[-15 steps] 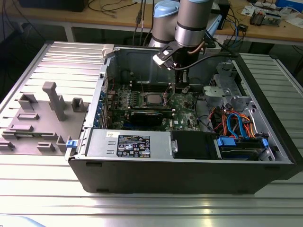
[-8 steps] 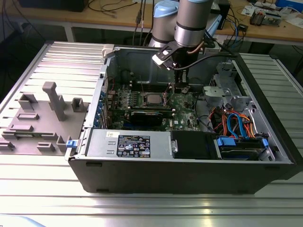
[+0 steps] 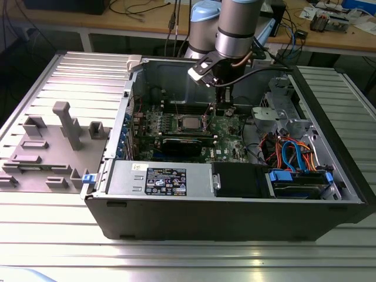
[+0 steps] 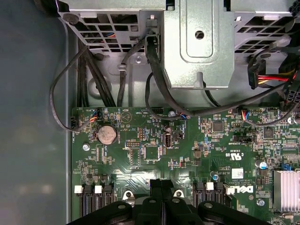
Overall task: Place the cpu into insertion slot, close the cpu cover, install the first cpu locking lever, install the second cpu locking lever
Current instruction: 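Close the cpu cover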
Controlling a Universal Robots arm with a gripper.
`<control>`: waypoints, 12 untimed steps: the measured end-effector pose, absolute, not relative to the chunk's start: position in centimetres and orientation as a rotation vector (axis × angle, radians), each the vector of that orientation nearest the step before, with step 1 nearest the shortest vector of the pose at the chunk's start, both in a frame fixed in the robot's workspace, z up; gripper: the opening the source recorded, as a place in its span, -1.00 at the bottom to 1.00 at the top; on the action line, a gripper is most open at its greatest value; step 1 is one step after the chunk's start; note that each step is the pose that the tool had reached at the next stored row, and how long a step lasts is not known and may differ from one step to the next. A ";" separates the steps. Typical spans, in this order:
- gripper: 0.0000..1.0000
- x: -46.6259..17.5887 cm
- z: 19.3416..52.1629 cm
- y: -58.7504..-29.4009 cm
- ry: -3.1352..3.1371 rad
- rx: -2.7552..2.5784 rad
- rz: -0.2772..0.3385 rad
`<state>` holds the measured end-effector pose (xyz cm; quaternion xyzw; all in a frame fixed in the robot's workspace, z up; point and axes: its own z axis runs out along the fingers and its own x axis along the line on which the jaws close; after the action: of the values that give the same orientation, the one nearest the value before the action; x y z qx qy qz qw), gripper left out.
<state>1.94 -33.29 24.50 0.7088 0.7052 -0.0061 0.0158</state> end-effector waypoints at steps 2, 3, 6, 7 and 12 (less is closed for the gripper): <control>-0.79 1.9 24.5 -33.3 2.193 2.205 -0.019; -0.79 1.9 24.5 -33.3 2.193 2.205 -0.019; -0.79 1.8 24.5 -33.3 2.193 2.205 -0.019; -0.79 1.8 24.5 -33.3 2.193 2.205 -0.019; -0.79 1.6 24.5 -33.3 2.193 2.205 -0.019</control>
<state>1.61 -33.29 24.49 0.7088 0.7052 -0.0062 0.0158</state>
